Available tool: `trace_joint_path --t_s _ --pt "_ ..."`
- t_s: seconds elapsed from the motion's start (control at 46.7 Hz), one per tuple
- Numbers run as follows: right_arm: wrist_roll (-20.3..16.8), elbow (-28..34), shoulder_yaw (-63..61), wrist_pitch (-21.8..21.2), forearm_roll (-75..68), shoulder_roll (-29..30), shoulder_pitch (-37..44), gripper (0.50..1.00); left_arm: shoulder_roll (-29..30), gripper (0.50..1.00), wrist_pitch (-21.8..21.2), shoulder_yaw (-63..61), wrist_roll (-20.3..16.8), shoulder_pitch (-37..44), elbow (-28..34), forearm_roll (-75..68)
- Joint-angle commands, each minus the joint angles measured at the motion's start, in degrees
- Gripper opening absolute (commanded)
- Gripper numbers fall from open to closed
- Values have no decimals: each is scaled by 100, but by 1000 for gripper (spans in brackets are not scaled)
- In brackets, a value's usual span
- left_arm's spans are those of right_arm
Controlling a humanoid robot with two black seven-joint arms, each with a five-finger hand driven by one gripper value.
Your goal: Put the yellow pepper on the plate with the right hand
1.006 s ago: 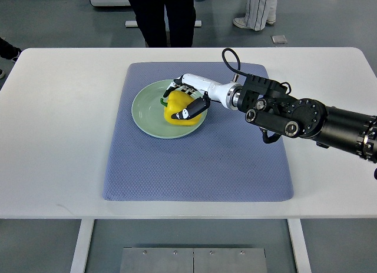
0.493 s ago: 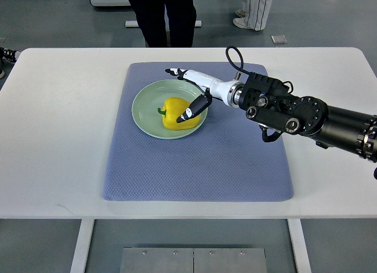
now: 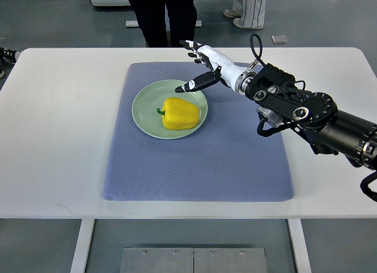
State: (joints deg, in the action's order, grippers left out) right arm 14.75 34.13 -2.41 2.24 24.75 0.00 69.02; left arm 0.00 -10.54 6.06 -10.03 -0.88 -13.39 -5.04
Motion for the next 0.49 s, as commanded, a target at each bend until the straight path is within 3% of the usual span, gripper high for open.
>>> trace_joint_path --t_s 0.0,0.471 --pt "10 -99 -592 14 4 0 -221 993 0 1000 -1 0 1 0 3 3" --pt "1 -152 -3529 84 4 -510 -1285 1000 0 1000 -1 0 1 0 3 3"
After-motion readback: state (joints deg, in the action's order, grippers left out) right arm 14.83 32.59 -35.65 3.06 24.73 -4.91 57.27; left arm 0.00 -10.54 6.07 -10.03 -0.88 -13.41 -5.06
